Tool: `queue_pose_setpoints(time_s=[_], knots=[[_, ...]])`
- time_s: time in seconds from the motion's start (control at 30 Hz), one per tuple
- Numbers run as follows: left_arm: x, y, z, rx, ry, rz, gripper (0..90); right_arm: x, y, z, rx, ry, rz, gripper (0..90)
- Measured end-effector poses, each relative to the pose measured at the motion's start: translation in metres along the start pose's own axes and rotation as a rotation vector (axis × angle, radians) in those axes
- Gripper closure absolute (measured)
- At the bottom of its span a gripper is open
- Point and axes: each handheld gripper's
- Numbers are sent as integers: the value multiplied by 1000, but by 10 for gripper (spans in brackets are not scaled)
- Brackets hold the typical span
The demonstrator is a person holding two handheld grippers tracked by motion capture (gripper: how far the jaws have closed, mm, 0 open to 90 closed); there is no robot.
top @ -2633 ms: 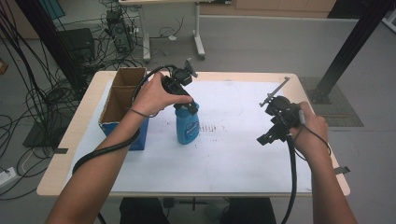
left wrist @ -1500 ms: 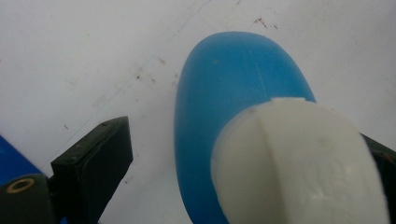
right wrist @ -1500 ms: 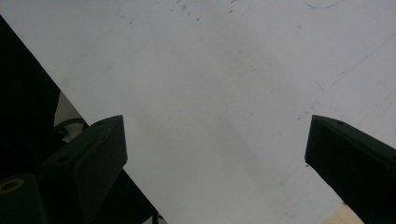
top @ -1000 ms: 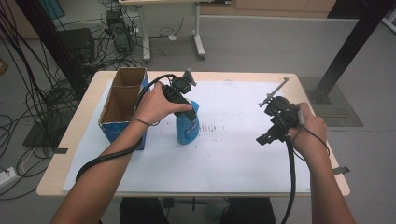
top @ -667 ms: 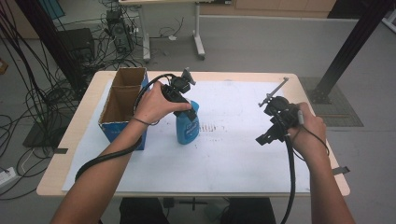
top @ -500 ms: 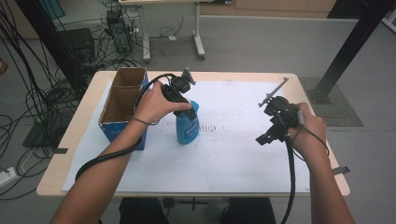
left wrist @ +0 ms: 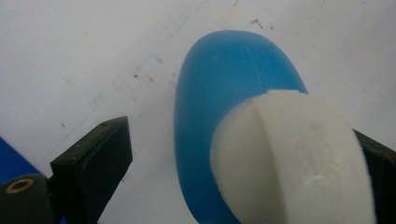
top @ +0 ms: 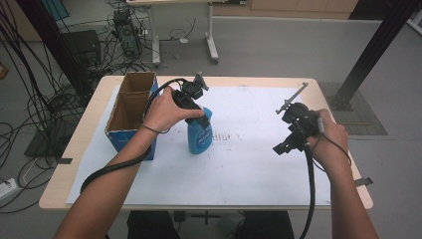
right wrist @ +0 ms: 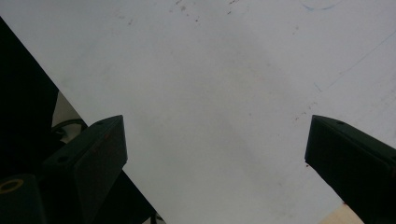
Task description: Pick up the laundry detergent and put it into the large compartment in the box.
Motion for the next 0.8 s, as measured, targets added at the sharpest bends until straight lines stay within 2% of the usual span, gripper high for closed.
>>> queue_pose_setpoints(time_s=[0.8], knots=[[-1,0,3,-4,-6,3,71,0,-2,-1,1,-2,6,53]])
Point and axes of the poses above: each handheld gripper's, and its own axes: z roughly backward along the jaws, y roughly out of its underside, x roughly to its left, and after that the axes turned 13 degrees about -x, right-handed
